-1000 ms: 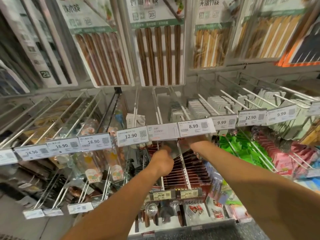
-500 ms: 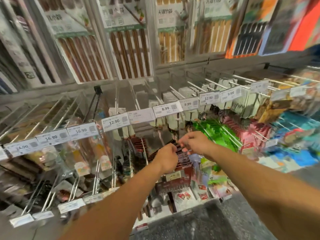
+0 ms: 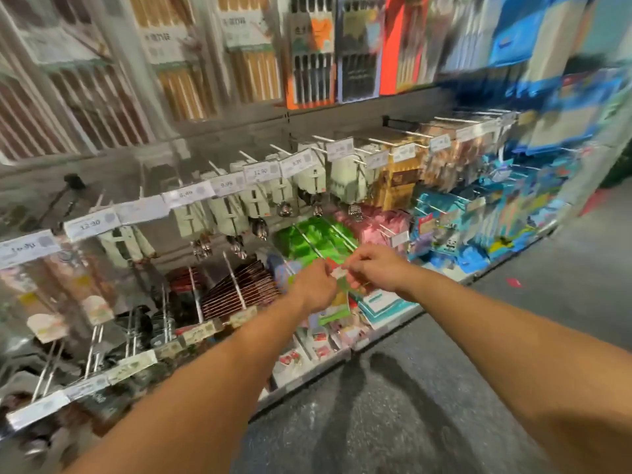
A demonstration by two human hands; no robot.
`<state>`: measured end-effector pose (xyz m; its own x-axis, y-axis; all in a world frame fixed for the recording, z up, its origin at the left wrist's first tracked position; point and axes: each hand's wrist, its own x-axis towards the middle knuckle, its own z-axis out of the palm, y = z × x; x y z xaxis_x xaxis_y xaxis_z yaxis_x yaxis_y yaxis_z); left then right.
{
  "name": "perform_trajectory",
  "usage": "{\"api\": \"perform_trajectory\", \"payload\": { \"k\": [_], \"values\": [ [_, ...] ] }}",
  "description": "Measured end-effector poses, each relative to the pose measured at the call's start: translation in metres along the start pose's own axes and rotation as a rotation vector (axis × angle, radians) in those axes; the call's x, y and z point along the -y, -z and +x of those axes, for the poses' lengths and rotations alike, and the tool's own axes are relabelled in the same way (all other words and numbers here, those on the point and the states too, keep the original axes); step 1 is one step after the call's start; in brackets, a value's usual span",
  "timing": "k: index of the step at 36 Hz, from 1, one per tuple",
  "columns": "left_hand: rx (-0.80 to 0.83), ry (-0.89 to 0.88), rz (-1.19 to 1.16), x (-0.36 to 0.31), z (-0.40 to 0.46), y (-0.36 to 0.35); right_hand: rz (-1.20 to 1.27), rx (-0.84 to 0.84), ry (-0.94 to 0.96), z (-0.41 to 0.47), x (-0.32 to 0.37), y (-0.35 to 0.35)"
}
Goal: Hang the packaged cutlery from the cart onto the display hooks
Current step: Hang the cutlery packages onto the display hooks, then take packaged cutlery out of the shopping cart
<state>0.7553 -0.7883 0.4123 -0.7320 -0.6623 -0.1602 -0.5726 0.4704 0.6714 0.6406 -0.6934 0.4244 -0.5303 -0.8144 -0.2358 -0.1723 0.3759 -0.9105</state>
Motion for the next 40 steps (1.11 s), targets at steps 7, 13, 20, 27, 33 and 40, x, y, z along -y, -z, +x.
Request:
{"api": "perform_trajectory", "payload": {
  "k": [7, 13, 20, 27, 33, 40],
  "values": [
    [0.12, -0.178, 0.004, -0.096, -0.023, -0.093, 0.035, -0.121, -0.079, -0.081, -0.05, 0.101],
    [0.251, -0.315, 0.095, -0.183, -0.031, -0.164, 0.064, -0.29, -0.146, -0.138, -0.089, 0.191],
    [0.426, -0.453, 0.084, -0.278, -0.025, -0.256, 0.0, -0.5, -0.27, -0.192, -0.148, 0.291],
    [0.621, -0.584, 0.061, -0.372, 0.0, -0.367, 0.004, -0.721, -0.408, -0.241, -0.209, 0.395],
    [0.752, -0.634, 0.046, -0.432, 0.017, -0.45, 0.066, -0.839, -0.526, -0.283, -0.25, 0.468],
    [0.887, -0.718, 0.105, -0.492, 0.009, -0.535, 0.151, -0.945, -0.649, -0.322, -0.309, 0.522]
  ]
}}
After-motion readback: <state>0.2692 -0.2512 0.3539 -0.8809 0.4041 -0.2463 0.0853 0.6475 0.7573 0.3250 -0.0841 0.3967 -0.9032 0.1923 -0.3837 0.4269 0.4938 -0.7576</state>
